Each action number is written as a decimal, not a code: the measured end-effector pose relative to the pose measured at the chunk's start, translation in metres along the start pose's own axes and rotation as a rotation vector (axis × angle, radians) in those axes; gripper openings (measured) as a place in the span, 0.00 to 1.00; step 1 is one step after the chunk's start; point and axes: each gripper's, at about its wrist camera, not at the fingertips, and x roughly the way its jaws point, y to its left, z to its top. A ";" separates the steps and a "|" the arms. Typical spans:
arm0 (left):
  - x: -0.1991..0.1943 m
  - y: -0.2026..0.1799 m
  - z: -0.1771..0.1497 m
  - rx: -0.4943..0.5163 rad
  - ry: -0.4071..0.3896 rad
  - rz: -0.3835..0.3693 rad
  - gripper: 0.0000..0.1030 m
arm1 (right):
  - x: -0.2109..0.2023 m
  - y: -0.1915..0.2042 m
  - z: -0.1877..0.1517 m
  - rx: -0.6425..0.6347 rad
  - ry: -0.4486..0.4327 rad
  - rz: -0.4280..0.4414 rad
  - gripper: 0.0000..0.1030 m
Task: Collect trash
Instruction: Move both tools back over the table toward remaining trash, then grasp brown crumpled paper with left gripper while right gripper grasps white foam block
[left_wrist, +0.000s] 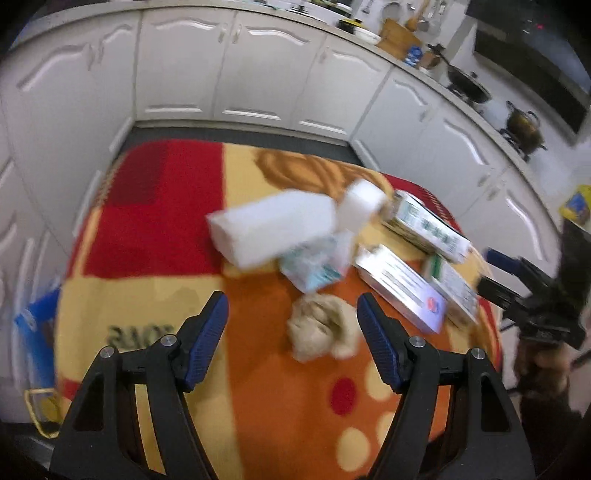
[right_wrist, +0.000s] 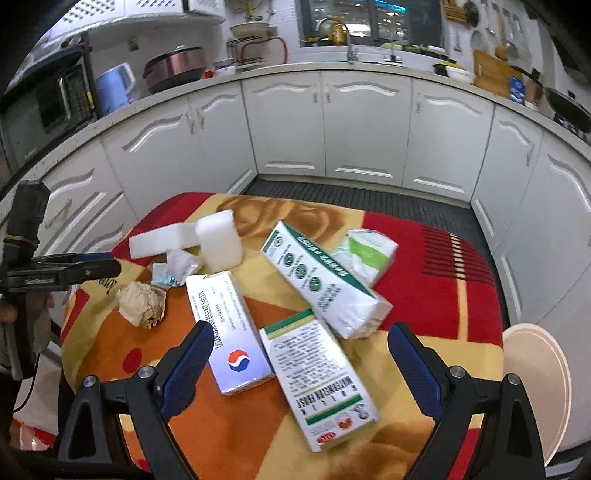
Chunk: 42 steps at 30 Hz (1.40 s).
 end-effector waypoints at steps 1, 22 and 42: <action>0.001 -0.005 -0.002 0.011 0.001 -0.005 0.69 | 0.004 0.002 0.001 -0.003 0.007 0.005 0.91; 0.014 -0.015 -0.009 0.038 -0.009 0.061 0.28 | 0.118 0.069 0.094 -0.134 0.104 0.171 0.52; -0.015 -0.072 0.002 0.112 -0.108 0.040 0.28 | -0.017 0.027 0.042 -0.052 -0.085 0.154 0.36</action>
